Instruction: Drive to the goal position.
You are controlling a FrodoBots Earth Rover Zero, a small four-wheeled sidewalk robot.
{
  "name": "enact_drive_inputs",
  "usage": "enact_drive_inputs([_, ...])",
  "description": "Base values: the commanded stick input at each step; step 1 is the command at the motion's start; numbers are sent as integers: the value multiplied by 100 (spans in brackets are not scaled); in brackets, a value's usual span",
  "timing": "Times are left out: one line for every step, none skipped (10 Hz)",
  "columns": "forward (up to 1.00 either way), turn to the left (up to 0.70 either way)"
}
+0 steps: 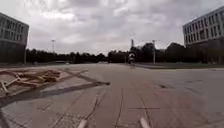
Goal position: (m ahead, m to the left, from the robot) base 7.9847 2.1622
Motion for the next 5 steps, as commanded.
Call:
enact_drive_inputs([70, 0])
enact_drive_inputs([70, 0])
enact_drive_inputs([70, 0])
enact_drive_inputs([70, 0])
enact_drive_inputs([70, 0])
